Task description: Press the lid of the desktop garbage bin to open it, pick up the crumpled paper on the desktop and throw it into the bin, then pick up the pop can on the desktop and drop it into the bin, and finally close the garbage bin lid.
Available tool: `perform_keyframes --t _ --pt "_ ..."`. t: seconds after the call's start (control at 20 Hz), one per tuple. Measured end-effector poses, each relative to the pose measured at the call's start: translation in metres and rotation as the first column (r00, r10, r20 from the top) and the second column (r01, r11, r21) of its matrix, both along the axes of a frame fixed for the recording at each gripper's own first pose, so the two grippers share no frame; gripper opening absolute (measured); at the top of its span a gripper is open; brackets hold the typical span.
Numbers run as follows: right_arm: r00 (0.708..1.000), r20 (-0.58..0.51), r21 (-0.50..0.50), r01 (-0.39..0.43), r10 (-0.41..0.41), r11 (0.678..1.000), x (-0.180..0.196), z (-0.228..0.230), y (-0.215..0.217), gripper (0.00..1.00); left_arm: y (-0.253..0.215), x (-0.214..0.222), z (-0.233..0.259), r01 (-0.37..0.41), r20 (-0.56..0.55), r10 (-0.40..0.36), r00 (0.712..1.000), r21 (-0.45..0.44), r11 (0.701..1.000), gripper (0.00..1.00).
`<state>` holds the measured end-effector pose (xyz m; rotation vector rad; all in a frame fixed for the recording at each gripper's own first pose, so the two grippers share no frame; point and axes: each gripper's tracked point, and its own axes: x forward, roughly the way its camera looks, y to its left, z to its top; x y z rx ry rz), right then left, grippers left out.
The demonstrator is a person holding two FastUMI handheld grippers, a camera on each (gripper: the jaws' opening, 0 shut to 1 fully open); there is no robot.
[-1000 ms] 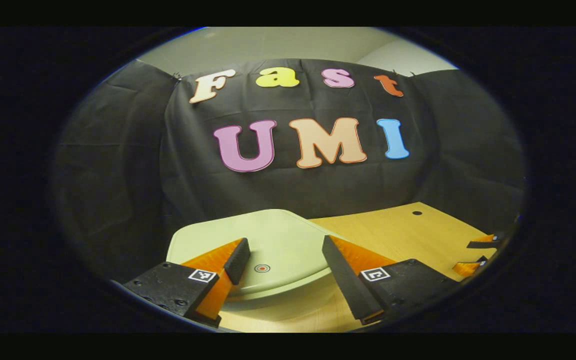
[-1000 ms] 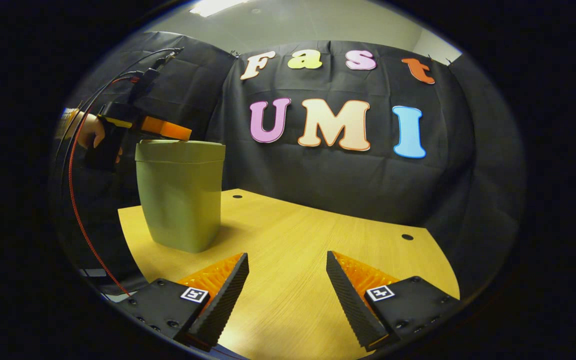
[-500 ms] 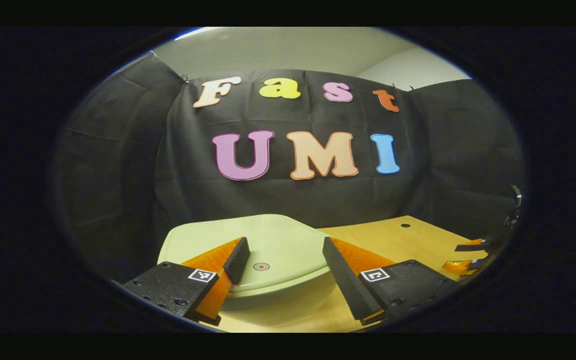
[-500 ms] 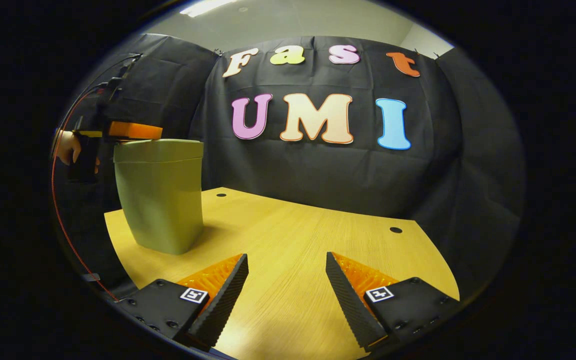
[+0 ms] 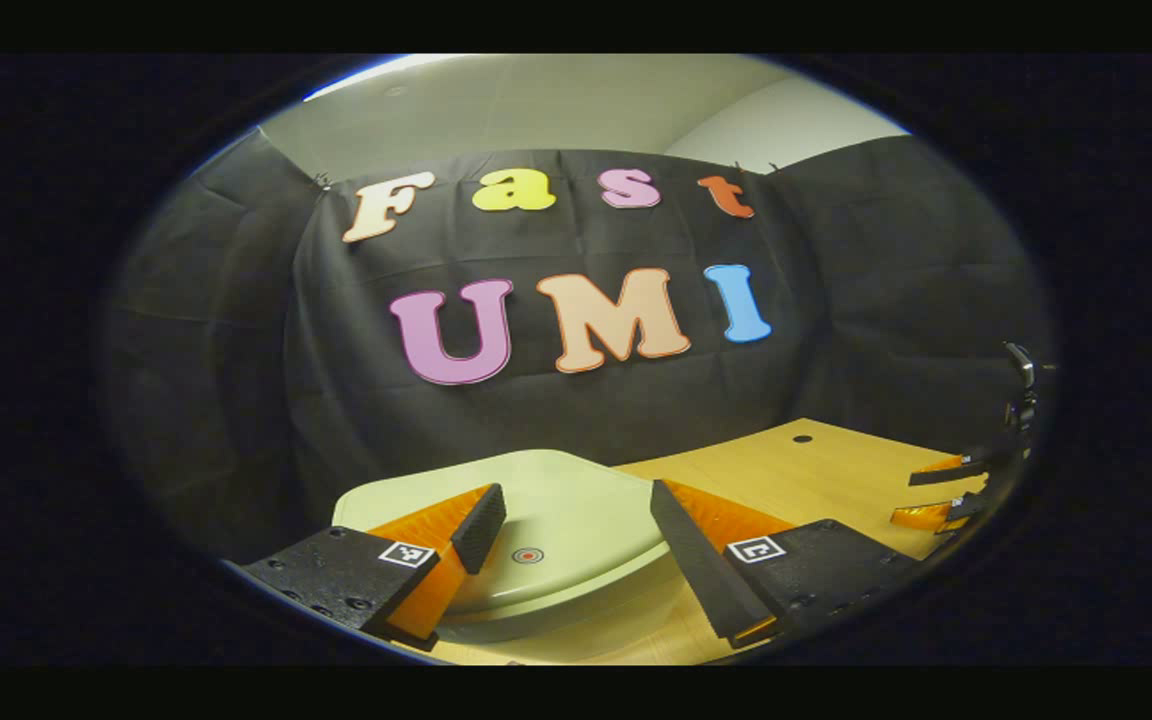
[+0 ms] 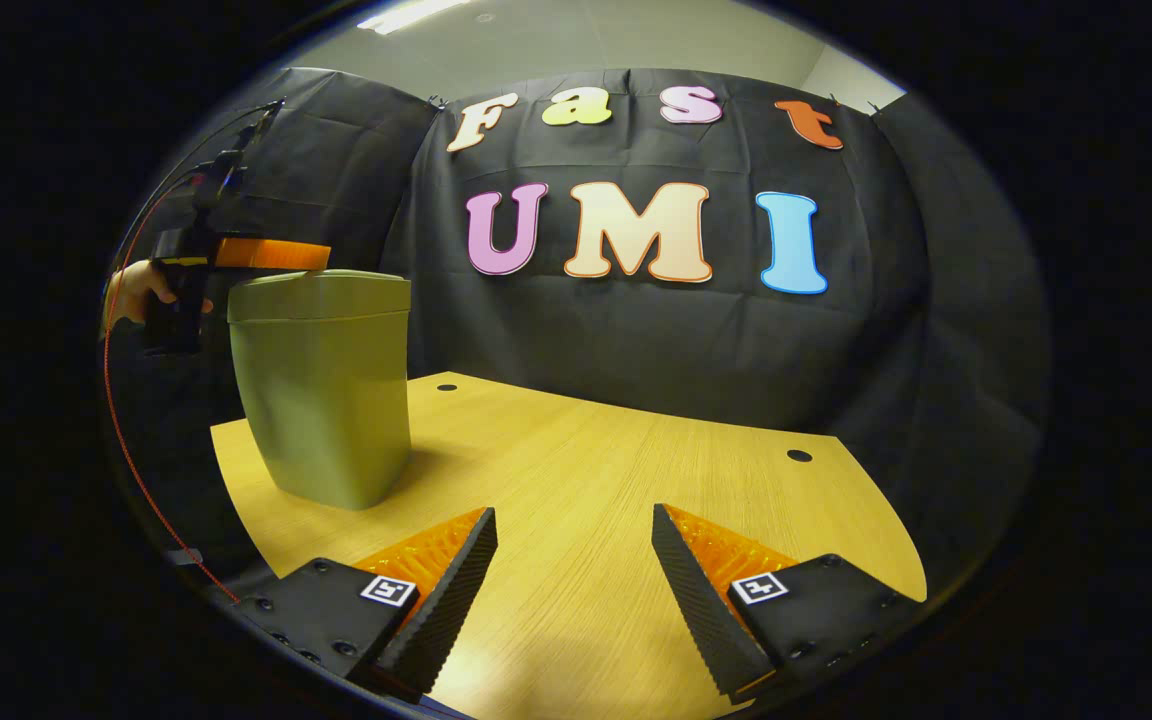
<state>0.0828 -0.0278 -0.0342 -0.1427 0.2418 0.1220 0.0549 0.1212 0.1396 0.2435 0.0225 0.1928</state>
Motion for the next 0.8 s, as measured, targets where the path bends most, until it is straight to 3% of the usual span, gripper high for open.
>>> perform_keyframes --t 0.05,0.1,0.35,0.4,0.6,0.7,0.75,0.8 --pt "1.0 0.004 0.006 -0.004 0.004 1.0 0.001 0.0 0.003 0.98 -0.005 0.004 0.002 0.018 0.001 -0.018 1.0 0.0 1.0 0.94" --pt "1.0 0.005 0.013 -0.012 0.012 1.0 0.001 0.002 0.006 0.98 -0.012 0.006 0.004 0.038 0.008 -0.038 0.999 0.001 0.999 0.9" --pt "1.0 0.024 0.017 -0.019 0.018 1.0 0.001 0.006 0.011 0.98 -0.077 0.017 0.031 0.217 0.089 -0.215 0.972 -0.008 0.976 0.9" --pt "0.999 0.03 0.019 -0.019 0.019 1.0 0.0 0.008 0.012 0.98 -0.092 0.016 0.033 0.258 0.11 -0.254 0.961 -0.023 0.966 0.94" --pt "0.999 0.04 0.036 -0.02 0.019 0.999 -0.006 0.012 0.016 0.98 -0.151 0.006 0.008 0.426 0.161 -0.407 0.899 -0.108 0.898 0.92" --pt "0.999 0.049 0.022 -0.007 0.006 1.0 -0.008 0.015 0.013 0.98 -0.164 0.002 -0.008 0.466 0.179 -0.442 0.879 -0.121 0.877 1.0" --pt "0.998 0.055 0.018 0.001 -0.002 1.0 -0.009 0.016 0.011 0.98 -0.171 -0.001 -0.021 0.491 0.176 -0.466 0.867 -0.144 0.859 0.94" --pt "0.998 0.062 0.019 0.002 -0.003 1.0 -0.009 0.018 0.011 0.98 -0.181 -0.004 -0.036 0.522 0.178 -0.494 0.851 -0.175 0.835 0.94"
